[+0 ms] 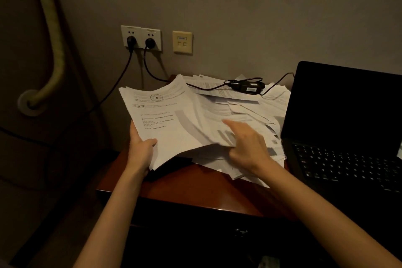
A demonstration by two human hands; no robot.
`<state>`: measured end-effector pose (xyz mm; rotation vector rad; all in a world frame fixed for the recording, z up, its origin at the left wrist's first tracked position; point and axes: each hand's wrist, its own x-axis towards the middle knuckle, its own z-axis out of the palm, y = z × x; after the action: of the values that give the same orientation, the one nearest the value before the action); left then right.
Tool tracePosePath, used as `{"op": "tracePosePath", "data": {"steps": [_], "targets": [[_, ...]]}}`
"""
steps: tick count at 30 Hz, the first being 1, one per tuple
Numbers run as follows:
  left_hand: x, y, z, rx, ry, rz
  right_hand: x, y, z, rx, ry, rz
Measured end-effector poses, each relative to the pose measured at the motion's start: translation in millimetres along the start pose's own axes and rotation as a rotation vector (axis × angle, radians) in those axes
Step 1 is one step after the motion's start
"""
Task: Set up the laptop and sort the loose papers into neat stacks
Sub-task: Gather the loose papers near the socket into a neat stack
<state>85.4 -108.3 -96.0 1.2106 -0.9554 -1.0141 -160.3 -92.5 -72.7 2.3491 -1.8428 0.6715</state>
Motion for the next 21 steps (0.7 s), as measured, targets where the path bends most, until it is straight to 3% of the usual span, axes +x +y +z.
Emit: {"op": "tracePosePath", "data": {"steps": [3,6,9,15,17,21], "targets": [[1.5,-1.7,0.1,0.004,-0.010,0.006,-18.7,16.3,8.0,0.050,-0.042,0.072],[1.3,-1.9,0.6,0.009,-0.034,-0.007,-13.2,18.0,-4.1,0.142,0.162,0.061],[1.6,-1.0,-0.5,-0.003,-0.052,-0.036,4.7,7.1,-27.9,0.047,0.375,-0.123],[0.3,-2.3,-5.8,0.025,-0.158,-0.046,22.8,-36.0,-77.8,0.070,0.871,-0.315],[-1.6,-3.1,-7.4,-0.001,-0.212,-0.064,19.5,-47.5,-79.0,0.099,0.887,-0.462],[0.4,-2.1,-9.2,-0.119,-0.211,-0.129,10.6,-60.3,-38.4,0.065,0.613,-0.637]]}}
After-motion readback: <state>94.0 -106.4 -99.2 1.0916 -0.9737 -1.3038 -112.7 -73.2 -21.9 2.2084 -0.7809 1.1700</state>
